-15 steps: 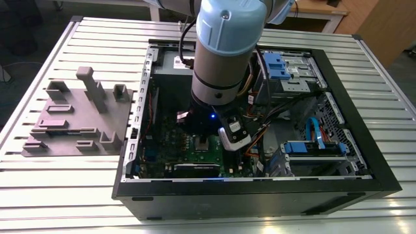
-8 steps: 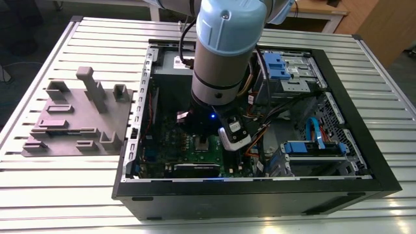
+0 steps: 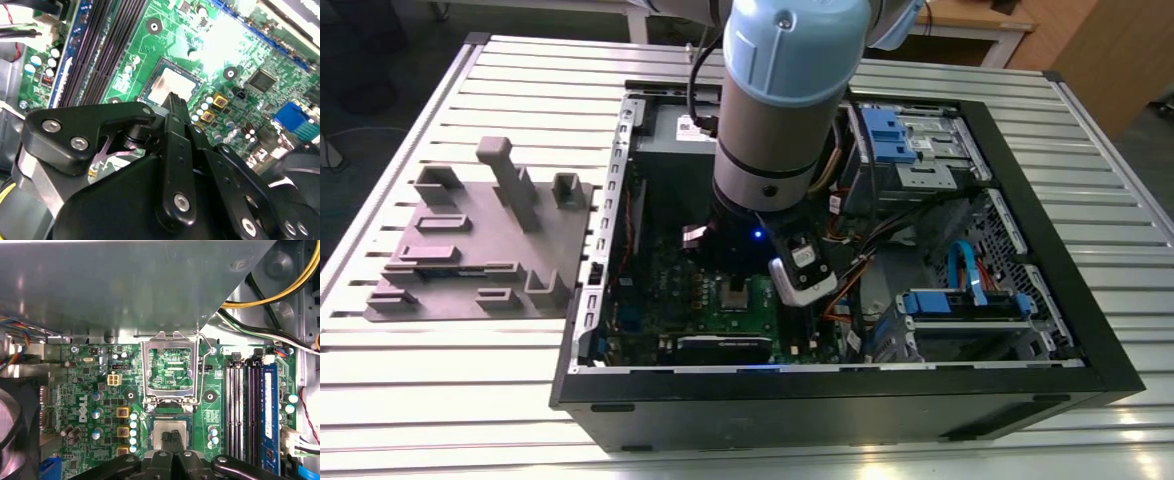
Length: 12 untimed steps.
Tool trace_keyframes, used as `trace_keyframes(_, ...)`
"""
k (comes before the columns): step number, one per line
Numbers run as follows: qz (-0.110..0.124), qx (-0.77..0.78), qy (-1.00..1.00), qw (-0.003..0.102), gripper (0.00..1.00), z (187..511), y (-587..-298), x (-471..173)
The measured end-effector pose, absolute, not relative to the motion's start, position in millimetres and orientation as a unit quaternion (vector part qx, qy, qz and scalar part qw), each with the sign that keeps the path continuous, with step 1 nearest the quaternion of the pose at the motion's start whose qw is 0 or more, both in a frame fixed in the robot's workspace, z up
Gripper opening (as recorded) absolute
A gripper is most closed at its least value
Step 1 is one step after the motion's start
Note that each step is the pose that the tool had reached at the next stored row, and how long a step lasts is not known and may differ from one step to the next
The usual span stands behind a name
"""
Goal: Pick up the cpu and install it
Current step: 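Place the cpu into insertion slot, then close the cpu cover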
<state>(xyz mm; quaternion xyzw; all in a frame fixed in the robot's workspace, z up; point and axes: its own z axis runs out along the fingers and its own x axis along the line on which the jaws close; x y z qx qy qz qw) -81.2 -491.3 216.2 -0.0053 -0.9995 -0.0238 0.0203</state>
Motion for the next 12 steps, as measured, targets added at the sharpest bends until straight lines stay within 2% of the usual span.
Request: trace_keyframes(12, -0.024, -0.005, -0.999, 0.02, 0.11, 217.3, -491.3, -81.2)
